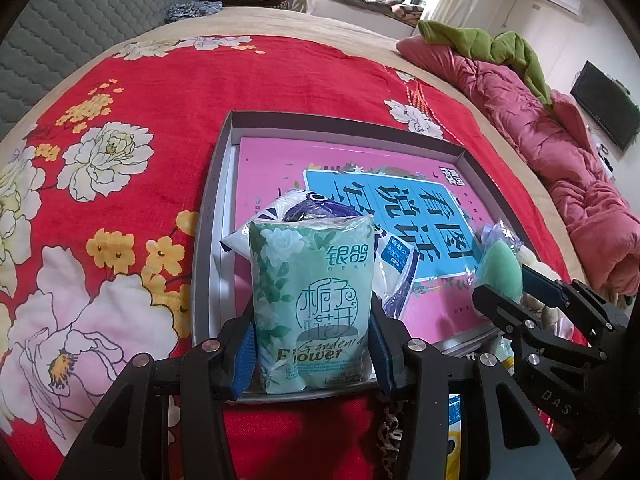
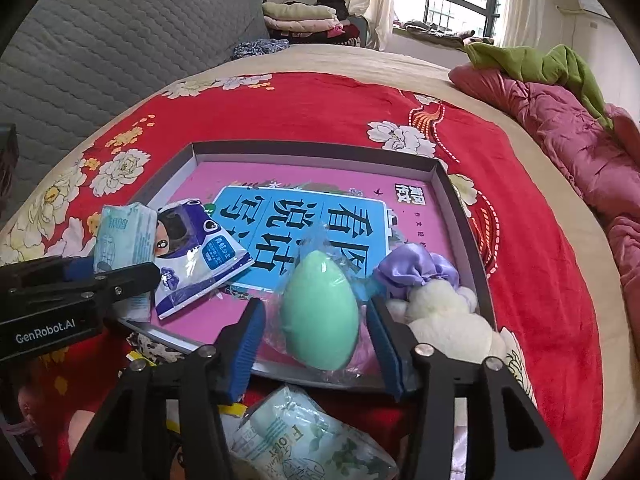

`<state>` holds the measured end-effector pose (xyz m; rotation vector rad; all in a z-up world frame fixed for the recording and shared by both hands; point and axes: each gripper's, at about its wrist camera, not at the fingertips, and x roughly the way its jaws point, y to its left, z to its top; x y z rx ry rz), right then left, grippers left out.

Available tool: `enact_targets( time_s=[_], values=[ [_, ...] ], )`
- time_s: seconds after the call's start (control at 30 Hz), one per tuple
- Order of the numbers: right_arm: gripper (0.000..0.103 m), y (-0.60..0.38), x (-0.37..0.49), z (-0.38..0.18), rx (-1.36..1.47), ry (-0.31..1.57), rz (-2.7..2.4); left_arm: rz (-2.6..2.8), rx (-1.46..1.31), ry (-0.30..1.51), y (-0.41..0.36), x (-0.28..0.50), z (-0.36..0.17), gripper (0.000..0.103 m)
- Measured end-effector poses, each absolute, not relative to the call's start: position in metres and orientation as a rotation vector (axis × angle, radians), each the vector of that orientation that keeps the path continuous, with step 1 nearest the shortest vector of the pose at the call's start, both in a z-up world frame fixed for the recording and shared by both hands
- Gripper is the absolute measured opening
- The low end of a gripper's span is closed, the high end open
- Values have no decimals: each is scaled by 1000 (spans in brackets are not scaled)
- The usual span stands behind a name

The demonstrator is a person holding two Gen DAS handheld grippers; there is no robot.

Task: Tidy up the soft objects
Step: 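Lower the green sponge into the box with the right tool while the left releases the tissue pack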

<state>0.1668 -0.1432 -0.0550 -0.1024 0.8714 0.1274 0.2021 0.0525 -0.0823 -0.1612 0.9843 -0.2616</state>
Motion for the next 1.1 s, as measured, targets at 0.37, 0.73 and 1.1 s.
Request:
enact_targets(
  time_s=[0.37,0.73,1.1],
  values=[
    [59,-153,167,-56,-97,877,81,-257,-149,981,50,201,-80,51],
    [63,-156,163,-50,-84,871,94,-246,-145,969,50,200,-76,62],
    [63,-155,156,-40,-95,847,103,-235,-139,943,50,196,-68,67]
  ],
)
